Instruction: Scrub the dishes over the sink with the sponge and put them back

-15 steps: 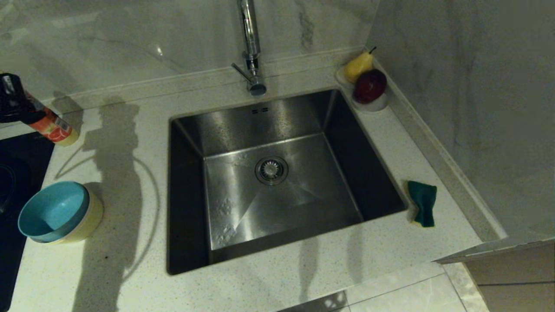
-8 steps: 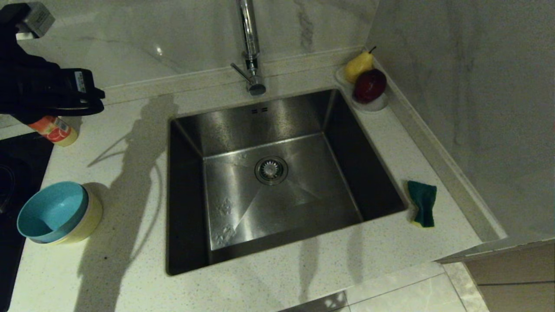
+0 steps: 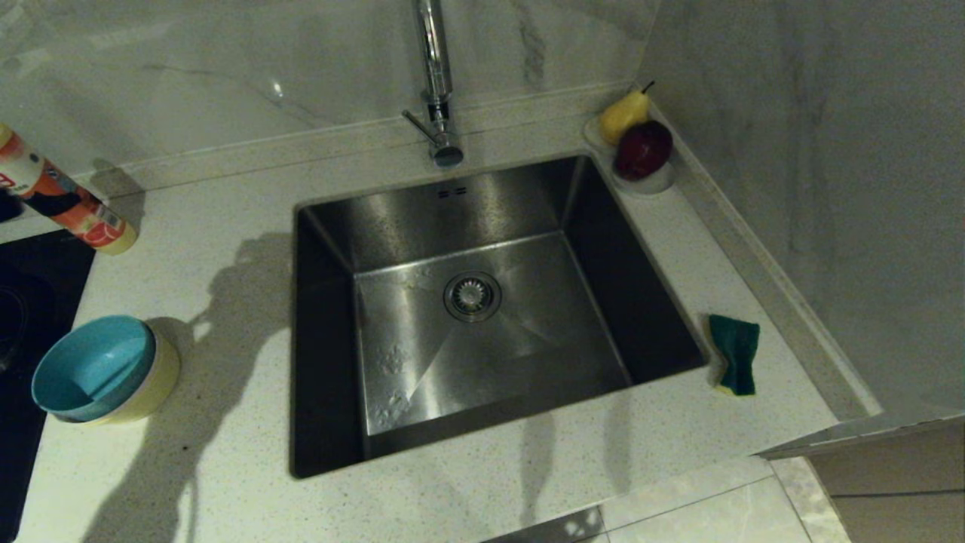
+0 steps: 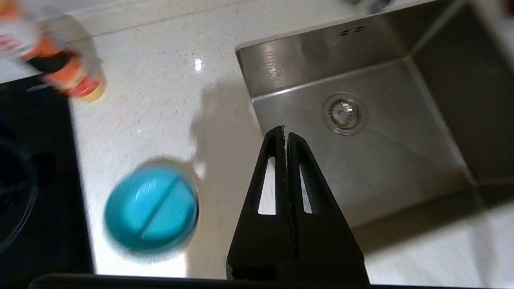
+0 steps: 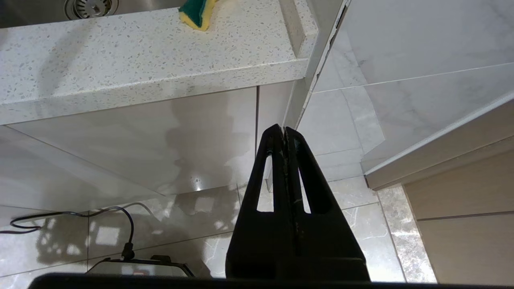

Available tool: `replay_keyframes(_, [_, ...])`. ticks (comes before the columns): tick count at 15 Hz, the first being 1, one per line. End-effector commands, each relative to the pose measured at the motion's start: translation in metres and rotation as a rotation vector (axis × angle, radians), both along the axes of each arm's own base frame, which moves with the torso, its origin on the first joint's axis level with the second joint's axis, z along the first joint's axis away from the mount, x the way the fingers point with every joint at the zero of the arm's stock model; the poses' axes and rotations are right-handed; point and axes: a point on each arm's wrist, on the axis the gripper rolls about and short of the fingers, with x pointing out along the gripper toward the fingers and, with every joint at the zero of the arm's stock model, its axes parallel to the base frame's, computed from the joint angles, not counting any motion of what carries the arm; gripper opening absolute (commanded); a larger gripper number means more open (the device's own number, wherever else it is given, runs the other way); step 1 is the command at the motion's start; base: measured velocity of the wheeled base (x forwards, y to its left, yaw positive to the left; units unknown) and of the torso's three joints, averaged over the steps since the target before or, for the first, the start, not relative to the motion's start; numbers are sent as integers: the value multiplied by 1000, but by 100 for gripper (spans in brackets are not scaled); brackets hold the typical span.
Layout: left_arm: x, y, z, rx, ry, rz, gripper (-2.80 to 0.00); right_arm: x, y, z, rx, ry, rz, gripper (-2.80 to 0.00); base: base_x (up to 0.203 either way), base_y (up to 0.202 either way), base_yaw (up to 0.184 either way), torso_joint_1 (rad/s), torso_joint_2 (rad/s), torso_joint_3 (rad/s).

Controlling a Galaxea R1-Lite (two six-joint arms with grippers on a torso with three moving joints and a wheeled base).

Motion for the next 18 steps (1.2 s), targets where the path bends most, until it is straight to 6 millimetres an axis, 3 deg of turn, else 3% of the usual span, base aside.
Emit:
replay_keyframes(1, [-96, 11, -31, -20, -188, 18, -280, 0, 0, 0, 0, 1, 0, -280, 0, 0, 0, 0, 0, 0])
replay_keyframes(3, [-124, 15, -72, -26, -216, 78, -280, 0, 0, 0, 0, 1, 0, -280, 0, 0, 0, 0, 0, 0])
replay_keyframes(5, [-124, 18, -110, -74, -163, 186, -280, 0, 0, 0, 0, 0, 0, -280, 0, 0, 0, 0, 0, 0])
replay_keyframes(6, [-121, 19, -117, -163, -136, 230, -280, 0, 0, 0, 0, 1, 0, -280, 0, 0, 0, 0, 0, 0])
replay_keyframes(8, [-111, 18, -121, -172, -64, 271, -280, 0, 0, 0, 0, -2, 0, -280, 0, 0, 0, 0, 0, 0])
replay_keyframes(11, [-125, 15, -137, -159, -52, 368, -280, 0, 0, 0, 0, 0, 0, -280, 0, 0, 0, 0, 0, 0])
replay_keyframes(14, [-139, 13, -174, -130, -92, 326, -280, 0, 0, 0, 0, 0, 0, -280, 0, 0, 0, 0, 0, 0])
replay_keyframes(16, [-135, 11, -206, -97, -55, 247, -280, 0, 0, 0, 1, -2, 0, -280, 0, 0, 0, 0, 0, 0])
replay_keyframes(18, [-127, 11, -222, -74, 2, 238, -280, 0, 0, 0, 1, 1, 0, -280, 0, 0, 0, 0, 0, 0])
